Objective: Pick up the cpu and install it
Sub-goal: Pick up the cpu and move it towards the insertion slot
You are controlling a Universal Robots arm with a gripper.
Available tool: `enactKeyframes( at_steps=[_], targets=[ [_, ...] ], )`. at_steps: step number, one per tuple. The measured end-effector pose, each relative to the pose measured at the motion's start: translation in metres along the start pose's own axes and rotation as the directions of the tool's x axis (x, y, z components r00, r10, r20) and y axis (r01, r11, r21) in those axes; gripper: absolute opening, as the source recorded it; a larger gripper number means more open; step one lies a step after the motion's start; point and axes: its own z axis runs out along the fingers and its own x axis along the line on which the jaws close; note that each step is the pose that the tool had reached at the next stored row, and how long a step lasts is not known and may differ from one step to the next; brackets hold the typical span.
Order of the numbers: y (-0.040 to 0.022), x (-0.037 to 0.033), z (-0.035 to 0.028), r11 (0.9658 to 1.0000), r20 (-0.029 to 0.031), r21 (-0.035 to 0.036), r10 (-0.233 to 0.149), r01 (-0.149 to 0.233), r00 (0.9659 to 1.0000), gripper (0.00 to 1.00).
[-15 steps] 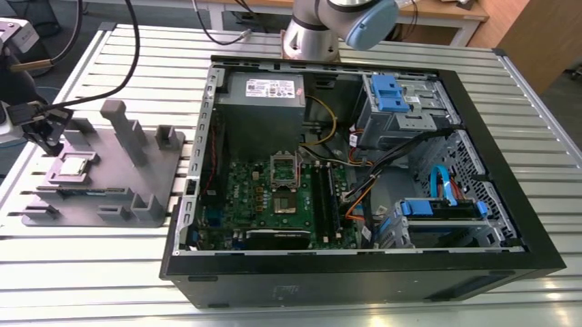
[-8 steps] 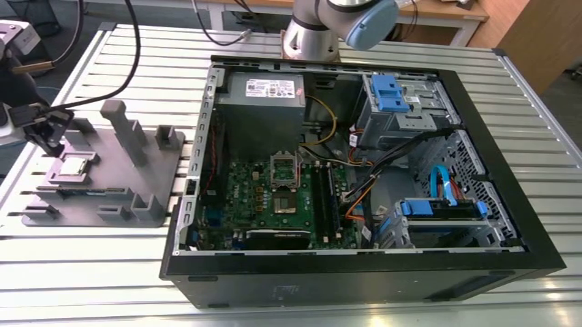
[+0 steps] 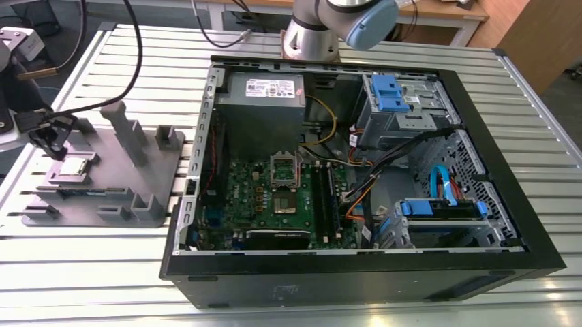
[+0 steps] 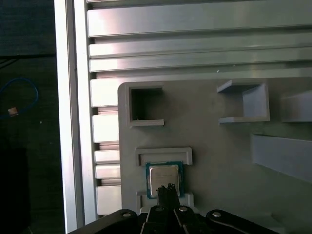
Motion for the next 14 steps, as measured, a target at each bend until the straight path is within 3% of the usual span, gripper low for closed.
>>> enactKeyframes(
  at_steps=[14],
  targets=[
    [-0.0003, 0.0000, 0.0121, 1.0000, 0.0000, 0.0000, 0.000, 0.000, 1.0000, 0.11]
  ],
)
